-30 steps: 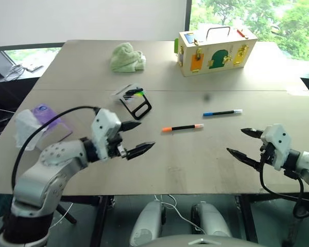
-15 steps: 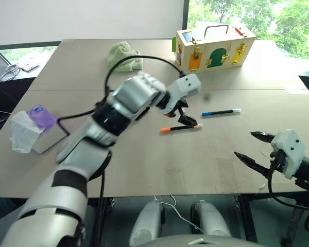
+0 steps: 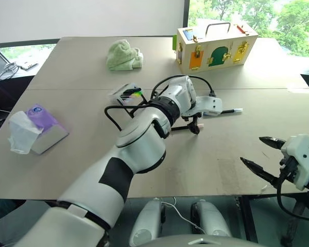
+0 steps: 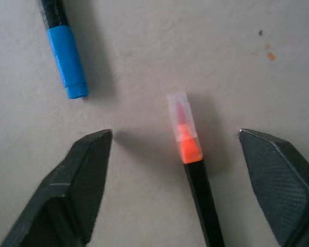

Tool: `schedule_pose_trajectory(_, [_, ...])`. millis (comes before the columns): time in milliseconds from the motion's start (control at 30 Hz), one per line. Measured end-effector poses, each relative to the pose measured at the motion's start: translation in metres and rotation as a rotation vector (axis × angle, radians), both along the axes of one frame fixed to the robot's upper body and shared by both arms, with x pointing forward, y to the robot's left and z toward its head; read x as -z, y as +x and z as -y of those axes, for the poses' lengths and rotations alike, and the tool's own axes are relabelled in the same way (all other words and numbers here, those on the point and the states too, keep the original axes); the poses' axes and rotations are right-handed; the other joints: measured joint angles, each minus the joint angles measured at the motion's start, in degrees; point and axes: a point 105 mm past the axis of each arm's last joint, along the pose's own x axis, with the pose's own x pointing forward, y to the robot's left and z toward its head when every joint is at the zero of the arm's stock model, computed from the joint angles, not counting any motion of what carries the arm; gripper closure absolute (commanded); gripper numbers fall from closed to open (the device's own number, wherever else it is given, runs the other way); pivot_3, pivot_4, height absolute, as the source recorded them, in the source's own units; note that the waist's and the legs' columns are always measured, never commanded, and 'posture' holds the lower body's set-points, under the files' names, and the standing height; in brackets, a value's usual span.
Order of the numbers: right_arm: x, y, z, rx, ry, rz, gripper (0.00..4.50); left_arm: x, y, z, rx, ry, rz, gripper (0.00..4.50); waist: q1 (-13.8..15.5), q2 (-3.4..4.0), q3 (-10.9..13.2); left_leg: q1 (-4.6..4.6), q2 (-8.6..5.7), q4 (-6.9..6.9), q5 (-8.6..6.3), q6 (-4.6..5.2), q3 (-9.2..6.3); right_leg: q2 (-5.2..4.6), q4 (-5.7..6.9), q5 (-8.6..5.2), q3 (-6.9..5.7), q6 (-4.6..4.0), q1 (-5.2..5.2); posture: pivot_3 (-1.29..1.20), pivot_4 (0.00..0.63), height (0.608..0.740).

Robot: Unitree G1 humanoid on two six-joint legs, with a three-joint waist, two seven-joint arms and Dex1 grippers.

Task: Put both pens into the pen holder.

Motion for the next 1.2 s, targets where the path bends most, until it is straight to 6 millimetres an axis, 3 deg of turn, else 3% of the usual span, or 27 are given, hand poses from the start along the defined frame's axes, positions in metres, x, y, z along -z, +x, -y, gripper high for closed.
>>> schedule_pose_trajectory(133, [0.003, 0.0, -0.006, -0.003, 0.015, 0.003, 0.0, 0.003, -0.004, -0.003, 0.023, 0.017, -0.044, 3.81, -0.2, 0.01, 0.0, 0.05, 0.03, 0.16, 0.0, 0.01, 0.03, 0.02, 0.16, 0.02, 0.02, 0.08, 0.02, 0.0, 0.15, 0.74])
schedule_pose_trajectory(200, [0.002, 0.002, -0.009, -0.011, 0.021, 0.009, 0.0, 0.001, -0.003, -0.009, -0.031, -0.026, -0.083, 4.39, -0.5, 0.01, 0.0, 0.06, 0.05, 0.19, 0.0, 0.01, 0.03, 0.04, 0.22, 0.02, 0.02, 0.08, 0.02, 0.0, 0.15, 0.74])
schedule_pose_trajectory(300, [0.002, 0.004, -0.016, -0.034, 0.04, 0.017, 0.0, -0.011, 0.003, -0.041, -0.263, -0.177, -0.236, 4.39, -1.7, 0.03, 0.0, -0.06, 0.07, 0.17, 0.0, 0.01, 0.01, 0.12, 0.3, 0.03, 0.03, 0.05, -0.15, 0.0, 0.15, 0.74])
schedule_pose_trajectory(333, [0.002, 0.004, -0.017, -0.034, 0.041, 0.019, 0.0, -0.013, 0.004, -0.042, -0.274, -0.186, -0.242, 4.39, -1.7, 0.03, 0.0, -0.08, 0.07, 0.17, 0.0, 0.01, 0.01, 0.13, 0.3, 0.05, 0.03, 0.03, -0.17, 0.0, 0.15, 0.74])
schedule_pose_trajectory(400, [-0.002, 0.009, -0.024, -0.063, 0.061, 0.046, 0.0, -0.041, 0.01, -0.062, -0.464, -0.395, -0.345, 4.39, -1.8, 0.03, 0.1, -0.1, 0.06, 0.17, 0.0, 0.01, -0.02, 0.13, 0.31, 0.16, 0.04, -0.16, -0.18, 0.0, 0.15, 0.74])
schedule_pose_trajectory(467, [-0.003, 0.012, -0.028, -0.079, 0.072, 0.05, 0.0, -0.065, 0.015, -0.074, -0.544, -0.515, -0.345, 4.39, -1.7, 0.05, 0.1, -0.1, 0.03, 0.15, 0.0, 0.0, -0.05, 0.1, 0.28, 0.16, 0.0, -0.16, -0.16, 0.0, 0.15, 0.74])
schedule_pose_trajectory(500, [-0.004, 0.016, -0.034, -0.106, 0.087, 0.061, 0.0, -0.087, 0.018, -0.085, -0.591, -0.667, -0.292, 4.39, -1.9, 0.1, 0.1, -0.07, 0.06, 0.08, 0.0, -0.01, -0.04, 0.0, 0.25, 0.16, 0.08, -0.17, -0.16, 0.0, 0.15, 0.74])
schedule_pose_trajectory(533, [-0.005, 0.017, -0.036, -0.112, 0.096, 0.064, 0.0, -0.096, 0.017, -0.086, -0.598, -0.733, -0.279, 4.39, -1.9, 0.11, 0.1, -0.08, 0.05, 0.08, -0.01, -0.03, -0.05, -0.11, 0.27, 0.16, 0.07, -0.17, -0.16, 0.0, 0.15, 0.74])
schedule_pose_trajectory(633, [-0.01, 0.028, -0.051, -0.17, 0.121, 0.087, 0.0, -0.124, -0.002, -0.092, -0.549, -1.163, -0.064, 4.39, -1.3, 0.21, 0.0, -0.15, 0.03, 0.09, 0.13, -0.32, -0.1, -0.51, 0.12, 0.17, 0.15, -0.17, -0.16, 0.0, 0.15, 0.74])
schedule_pose_trajectory(700, [-0.016, 0.035, -0.059, -0.205, 0.126, 0.109, 0.0, -0.128, -0.02, -0.096, -0.54, -1.332, 0.018, 4.39, -0.5, 0.12, 0.1, -0.24, -0.02, 0.17, 0.14, -0.34, -0.21, -0.51, 0.15, 0.19, 0.07, -0.18, -0.18, 0.0, 0.15, 0.74])
schedule_pose_trajectory(800, [-0.02, 0.047, -0.063, -0.213, 0.135, 0.135, 0.0, -0.158, -0.03, -0.114, -0.578, -1.486, 0.173, 4.39, 0.4, 0.1, 0.1, -0.17, -0.05, 0.22, 0.16, -0.38, -0.27, -0.47, 0.2, 0.21, 0.0, -0.2, -0.11, 0.0, 0.15, 0.74])
schedule_pose_trajectory(900, [-0.034, 0.062, -0.068, -0.212, 0.168, 0.189, 0.0, -0.181, -0.039, -0.137, -0.512, -1.439, 0.661, 4.39, 0.3, 0.25, 0.0, 0.14, -0.11, 0.12, 0.18, -0.39, -0.1, -0.46, 0.21, 0.21, 0.12, -0.21, 0.08, 0.0, 0.15, 0.74])
schedule_pose_trajectory(967, [-0.037, 0.065, -0.07, -0.226, 0.177, 0.201, 0.0, -0.174, -0.042, -0.143, -0.44, -1.352, 0.883, 4.39, 0.3, 0.23, 0.0, 0.19, -0.09, 0.12, 0.18, -0.39, -0.09, -0.46, 0.2, 0.24, 0.14, -0.25, 0.13, 0.0, 0.15, 0.74])
schedule_pose_trajectory(1033, [-0.038, 0.066, -0.073, -0.246, 0.189, 0.196, 0.0, -0.157, -0.046, -0.142, -0.314, -1.257, 1.009, 4.39, 0.3, 0.23, 0.0, 0.08, -0.08, 0.13, 0.18, -0.38, -0.13, -0.49, 0.2, 0.26, 0.1, -0.29, 0.04, 0.0, 0.15, 0.74])
schedule_pose_trajectory(1200, [-0.049, 0.065, -0.081, -0.299, 0.243, 0.218, 0.0, -0.141, -0.058, -0.141, -0.059, -1.167, 1.163, 4.39, 0.2, 0.23, 0.0, 0.03, -0.07, 0.13, 0.07, -0.19, -0.12, -0.51, 0.19, 0.28, 0.09, -0.3, -0.01, 0.0, 0.15, 0.74])
